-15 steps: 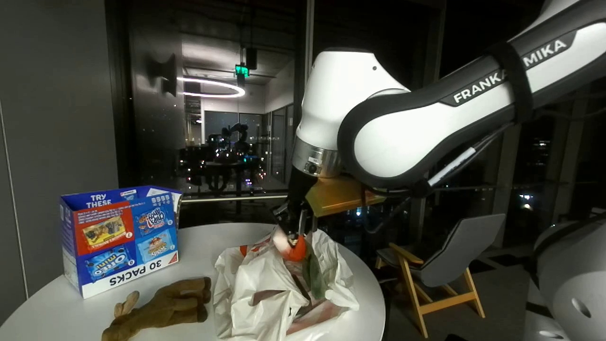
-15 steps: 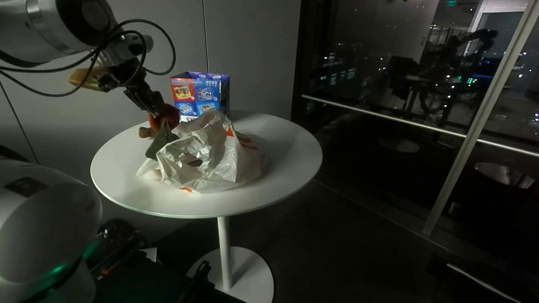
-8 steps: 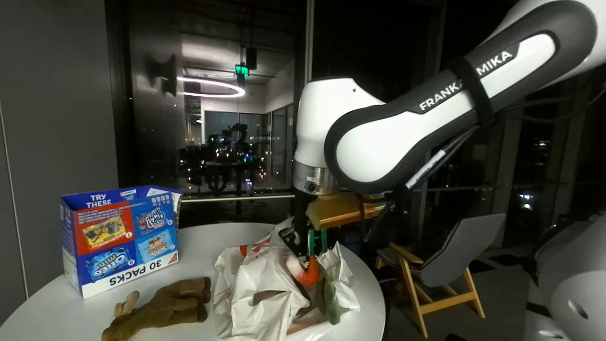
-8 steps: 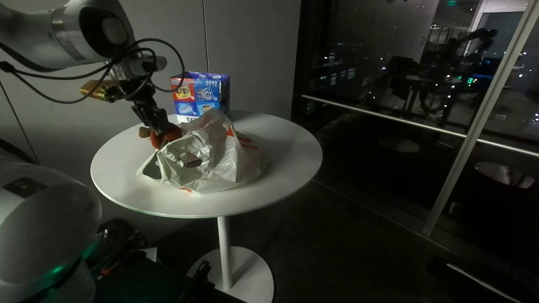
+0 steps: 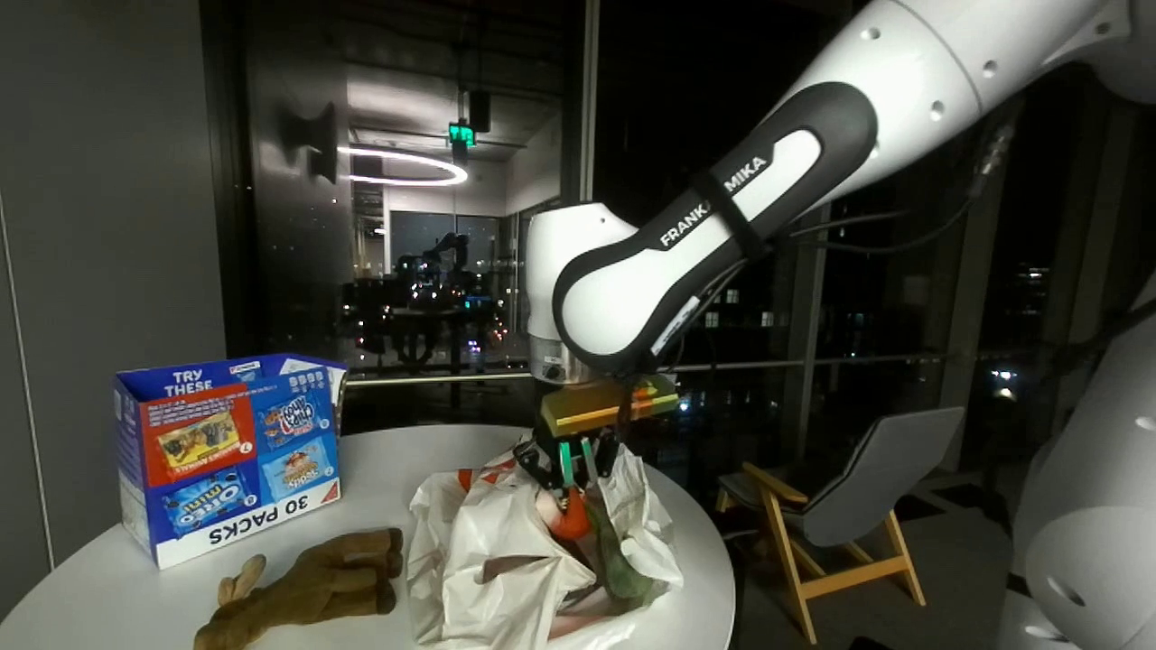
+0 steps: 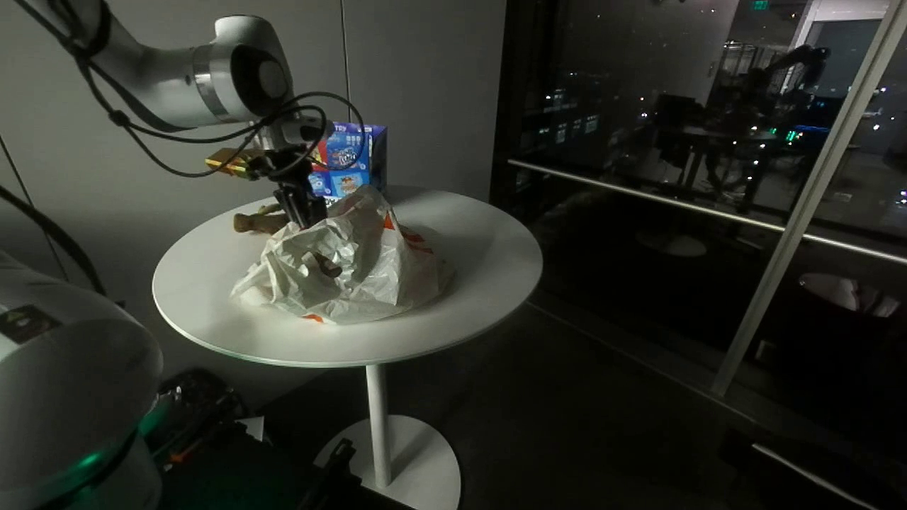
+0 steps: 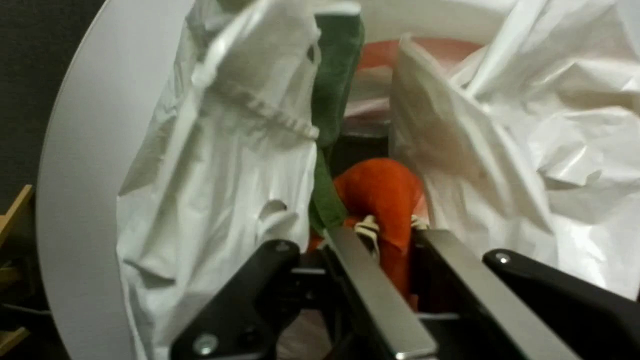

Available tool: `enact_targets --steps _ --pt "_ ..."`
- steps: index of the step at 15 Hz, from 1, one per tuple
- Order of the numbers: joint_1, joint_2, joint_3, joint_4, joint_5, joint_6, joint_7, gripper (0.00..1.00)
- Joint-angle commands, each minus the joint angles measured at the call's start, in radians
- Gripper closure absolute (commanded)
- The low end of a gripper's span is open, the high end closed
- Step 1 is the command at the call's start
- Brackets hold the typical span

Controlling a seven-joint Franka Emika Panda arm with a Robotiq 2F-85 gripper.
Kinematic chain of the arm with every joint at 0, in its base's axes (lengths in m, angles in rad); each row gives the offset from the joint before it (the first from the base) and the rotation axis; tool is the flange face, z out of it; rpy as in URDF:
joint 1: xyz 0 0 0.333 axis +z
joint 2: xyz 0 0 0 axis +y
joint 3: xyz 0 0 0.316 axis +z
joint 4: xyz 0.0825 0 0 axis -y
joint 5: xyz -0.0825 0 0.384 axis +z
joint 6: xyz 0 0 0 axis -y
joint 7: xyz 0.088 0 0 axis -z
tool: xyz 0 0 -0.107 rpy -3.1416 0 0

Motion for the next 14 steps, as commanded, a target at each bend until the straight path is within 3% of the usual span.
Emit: enact_targets --steps 1,3,5,6,7,10,14 --pt "-0.032 0.137 -0.007 0.137 -0.168 -0.056 0.137 0.91" --pt "-0.016 0.191 -0.025 0.181 -0.276 -0.072 0.177 0.90" --pt "0.009 0.243 -0.053 0.215 -0.305 -0.063 0.162 0.90" --pt "0.021 0.259 -0.066 0.224 -0.289 -0.050 0.149 0.64" --pt "0.035 0.264 -0.077 0.226 -0.235 -0.028 0.112 0.64" --pt "0.075 0.245 -0.087 0.228 -0.184 -0.045 0.050 0.43" --pt "0.132 0.170 -0.068 0.228 -0.192 -0.140 0.066 0.12"
